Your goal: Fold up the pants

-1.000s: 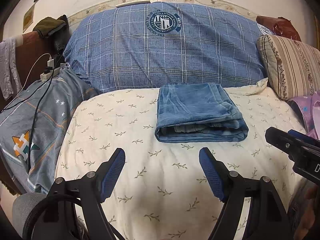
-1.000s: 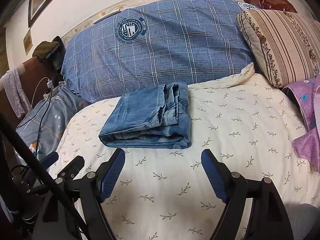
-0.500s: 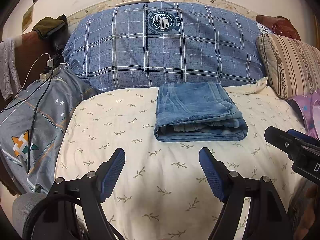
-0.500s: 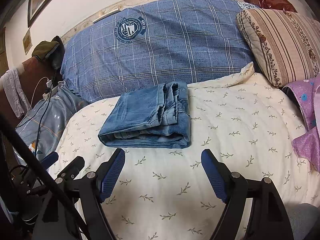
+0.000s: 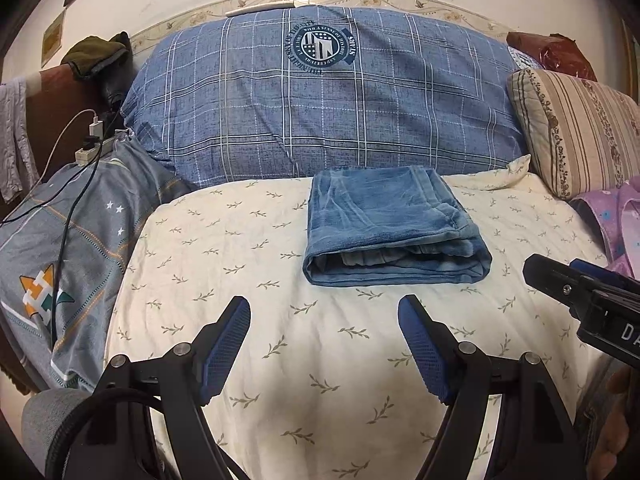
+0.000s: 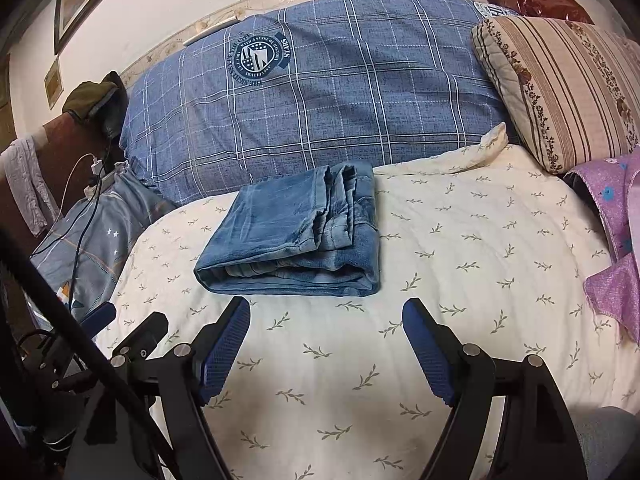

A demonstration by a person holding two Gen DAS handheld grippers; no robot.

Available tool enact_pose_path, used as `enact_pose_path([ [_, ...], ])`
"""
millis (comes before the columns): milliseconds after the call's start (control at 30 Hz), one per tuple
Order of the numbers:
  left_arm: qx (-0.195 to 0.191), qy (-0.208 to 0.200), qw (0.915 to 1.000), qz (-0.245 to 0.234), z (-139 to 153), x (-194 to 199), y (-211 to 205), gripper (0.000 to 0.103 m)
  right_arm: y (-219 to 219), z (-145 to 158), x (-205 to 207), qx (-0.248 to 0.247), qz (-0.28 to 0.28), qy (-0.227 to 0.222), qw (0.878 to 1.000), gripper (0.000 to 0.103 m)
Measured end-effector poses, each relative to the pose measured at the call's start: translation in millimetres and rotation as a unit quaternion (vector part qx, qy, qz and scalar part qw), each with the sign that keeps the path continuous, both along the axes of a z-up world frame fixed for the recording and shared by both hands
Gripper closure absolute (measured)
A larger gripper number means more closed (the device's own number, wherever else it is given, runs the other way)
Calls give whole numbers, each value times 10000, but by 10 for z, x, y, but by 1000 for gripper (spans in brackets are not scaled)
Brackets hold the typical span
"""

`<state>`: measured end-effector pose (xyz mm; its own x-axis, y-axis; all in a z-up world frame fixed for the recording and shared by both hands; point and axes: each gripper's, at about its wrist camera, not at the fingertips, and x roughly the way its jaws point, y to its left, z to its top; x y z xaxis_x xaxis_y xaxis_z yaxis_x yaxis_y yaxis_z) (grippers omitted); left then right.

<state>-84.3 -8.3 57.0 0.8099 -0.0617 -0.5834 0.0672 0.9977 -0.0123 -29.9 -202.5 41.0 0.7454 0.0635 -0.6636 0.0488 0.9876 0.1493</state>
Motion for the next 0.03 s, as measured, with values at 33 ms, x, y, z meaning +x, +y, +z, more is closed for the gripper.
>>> enact_pose_path([
  [33,-23,5,10000,25,5,13,22,26,-10,-3,12,1,-7,11,10000,23],
])
